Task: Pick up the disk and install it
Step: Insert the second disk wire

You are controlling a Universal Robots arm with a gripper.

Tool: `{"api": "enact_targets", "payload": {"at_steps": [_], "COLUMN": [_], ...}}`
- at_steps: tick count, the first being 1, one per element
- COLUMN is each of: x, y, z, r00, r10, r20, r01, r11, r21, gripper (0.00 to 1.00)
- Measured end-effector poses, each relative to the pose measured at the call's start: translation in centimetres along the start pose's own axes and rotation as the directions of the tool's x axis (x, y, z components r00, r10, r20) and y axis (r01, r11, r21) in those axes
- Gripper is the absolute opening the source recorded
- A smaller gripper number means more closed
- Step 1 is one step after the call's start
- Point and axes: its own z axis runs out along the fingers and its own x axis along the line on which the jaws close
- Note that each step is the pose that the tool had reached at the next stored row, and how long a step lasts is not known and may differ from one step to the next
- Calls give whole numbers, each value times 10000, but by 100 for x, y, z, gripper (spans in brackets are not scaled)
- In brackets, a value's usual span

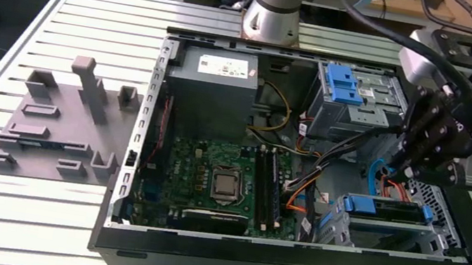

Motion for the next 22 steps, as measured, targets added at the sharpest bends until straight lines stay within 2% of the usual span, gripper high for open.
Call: {"api": "enact_targets", "payload": {"at_steps": [4, 5, 7, 11, 16, 22], "x": [-6, -6, -6, 0, 23, 72], "y": [0, 0, -1, -1, -1, 0], "z": [27, 30, 36, 52, 64, 88], "r00": [10000, 10000, 10000, 9999, 9986, 9979], "r10": [0, 0, -1, -98, -530, -644], "r20": [2, 2, 13, 62, 50, 48], "r01": [0, 0, 1, 98, 530, 644], "r11": [10000, 10000, 10000, 10000, 9986, 9979], "r21": [0, 0, -1, -4, 0, 7], "gripper": [24, 17, 16, 16, 16, 16]}}
